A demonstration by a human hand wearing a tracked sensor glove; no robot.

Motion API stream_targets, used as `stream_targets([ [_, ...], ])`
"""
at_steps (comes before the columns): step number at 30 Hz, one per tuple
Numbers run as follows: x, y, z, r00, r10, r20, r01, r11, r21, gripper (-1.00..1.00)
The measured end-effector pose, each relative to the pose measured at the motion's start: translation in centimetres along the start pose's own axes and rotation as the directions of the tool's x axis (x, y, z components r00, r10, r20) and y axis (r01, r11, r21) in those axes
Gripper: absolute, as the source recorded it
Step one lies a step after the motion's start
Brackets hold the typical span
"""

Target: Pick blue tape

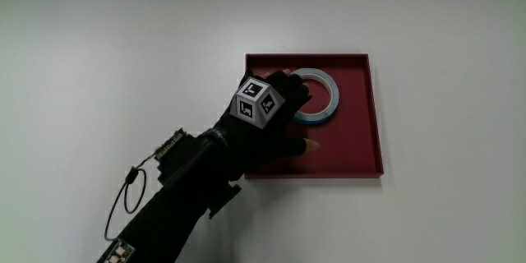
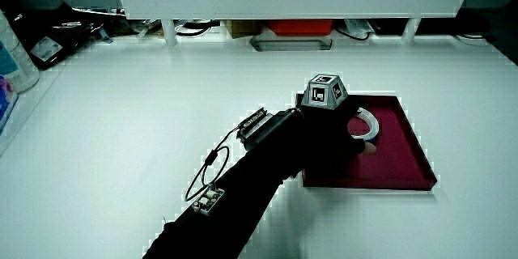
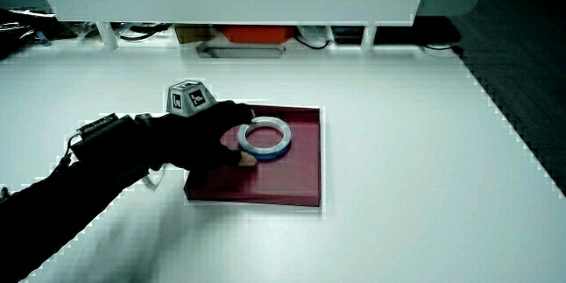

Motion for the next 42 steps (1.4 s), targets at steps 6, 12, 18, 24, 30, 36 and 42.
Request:
stream_targets([
  [6,-0.6,1.1,-1.4,0.999,0.031,-0.027,-0.032,0.9993,-0.022,0.03],
  [12,-1.0,1.9,-2.6,0.998,0.036,-0.043,-0.037,0.9991,-0.023,0.19],
  [18,-0.9,2.4,-3.3,0.998,0.023,-0.066,-0.025,0.9994,-0.025,0.36],
  [24,-0.6,2.3,-3.6,0.995,0.015,-0.095,-0.013,0.9996,0.023,0.53],
  [30,-0.4,1.9,-3.7,0.993,0.021,-0.116,-0.011,0.9964,0.084,0.69],
  [36,-0.1,1.8,-3.8,0.99,0.034,-0.14,-0.013,0.9891,0.147,0.86],
  [42,0.0,1.6,-3.8,0.99,0.027,-0.138,-0.004,0.9863,0.165,1.0],
])
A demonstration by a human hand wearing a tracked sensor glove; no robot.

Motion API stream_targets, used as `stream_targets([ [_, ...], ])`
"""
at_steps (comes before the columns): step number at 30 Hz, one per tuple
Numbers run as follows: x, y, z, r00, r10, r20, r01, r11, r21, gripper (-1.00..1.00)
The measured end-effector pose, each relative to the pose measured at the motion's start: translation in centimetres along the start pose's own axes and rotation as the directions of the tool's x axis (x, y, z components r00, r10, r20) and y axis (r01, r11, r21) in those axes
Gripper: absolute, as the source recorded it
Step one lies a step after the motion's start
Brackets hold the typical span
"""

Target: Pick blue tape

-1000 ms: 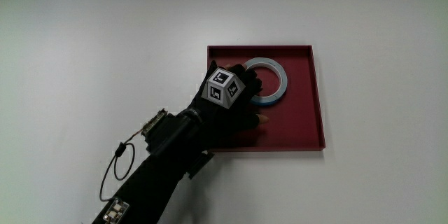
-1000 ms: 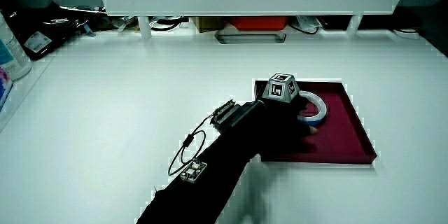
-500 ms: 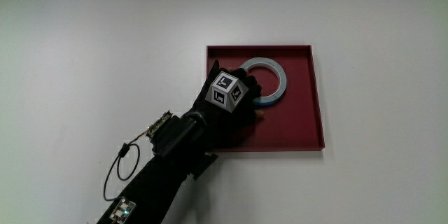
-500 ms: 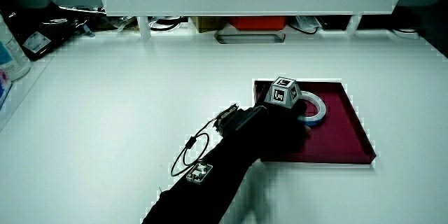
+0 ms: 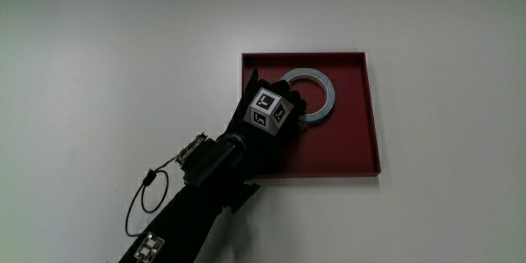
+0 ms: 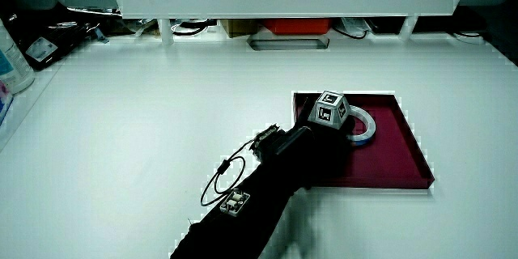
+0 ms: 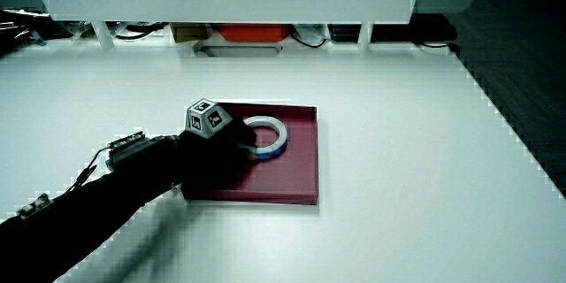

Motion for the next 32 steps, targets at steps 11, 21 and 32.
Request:
stream_targets([
  [11,0.4,-0.5,-0.1,0.998,-0.068,-0.017,0.068,0.9977,0.008,1.0],
  [21,1.0,-2.6,4.1,0.989,-0.147,-0.032,0.149,0.9852,0.085,1.0],
  [32,0.7,-7.2,9.7,0.964,-0.208,-0.166,0.232,0.9617,0.146,1.0],
])
